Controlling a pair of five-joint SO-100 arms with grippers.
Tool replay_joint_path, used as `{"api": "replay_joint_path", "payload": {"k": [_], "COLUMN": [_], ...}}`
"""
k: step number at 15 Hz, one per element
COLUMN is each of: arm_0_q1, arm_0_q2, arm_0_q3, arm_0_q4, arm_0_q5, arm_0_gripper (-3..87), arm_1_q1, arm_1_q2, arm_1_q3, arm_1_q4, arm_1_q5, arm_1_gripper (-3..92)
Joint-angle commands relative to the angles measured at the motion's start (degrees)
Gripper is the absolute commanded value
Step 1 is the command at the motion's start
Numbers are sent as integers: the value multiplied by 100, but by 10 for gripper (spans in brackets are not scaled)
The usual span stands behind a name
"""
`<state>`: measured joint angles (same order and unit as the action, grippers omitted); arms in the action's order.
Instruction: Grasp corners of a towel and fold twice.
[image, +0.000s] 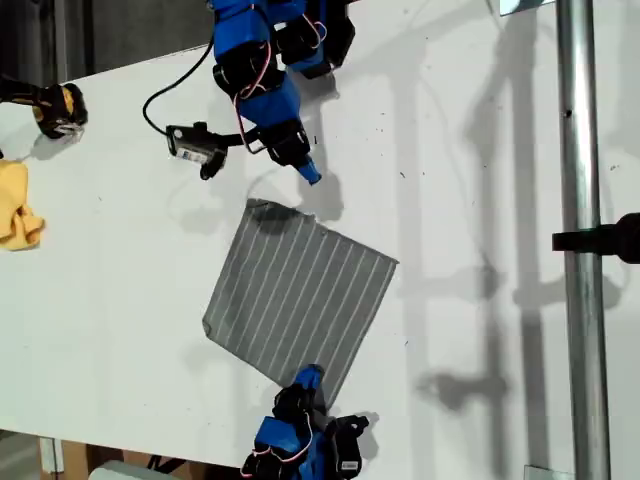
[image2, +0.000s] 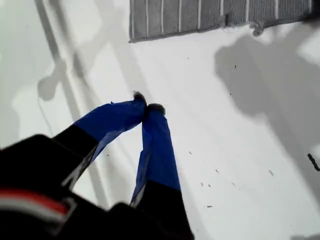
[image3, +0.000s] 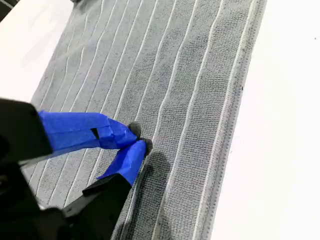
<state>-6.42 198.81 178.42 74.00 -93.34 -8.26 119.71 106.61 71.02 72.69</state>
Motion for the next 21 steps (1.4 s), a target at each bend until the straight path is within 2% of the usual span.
{"api": "replay_joint_path", "payload": {"k": [1, 8, 16, 17, 19, 21], "arm_0_q1": [-53, -35, -35, -26, -9, -9], "arm_0_q2": [35, 35, 35, 35, 35, 35], "arm_0_q3": [26, 26, 26, 26, 26, 26], "arm_0_q4": [18, 18, 18, 18, 18, 18], "arm_0_q5": [-79, -220, -237, -237, -237, -229], "arm_0_gripper": [-2, -3, -2, -2, -3, -3], "arm_1_q1": [-105, -466, -563, -589, -650, -677], "arm_1_q2": [-1160, -3164, -3595, -3586, -3551, -3498], "arm_1_q3": [-1731, -4157, -4412, -4403, -4395, -4333], "arm_1_q4": [448, 527, 237, 202, 105, -105], "arm_1_q5": [-211, -229, -185, -229, -396, -694], "arm_1_gripper": [-2, -2, -2, 63, 307, 393]}}
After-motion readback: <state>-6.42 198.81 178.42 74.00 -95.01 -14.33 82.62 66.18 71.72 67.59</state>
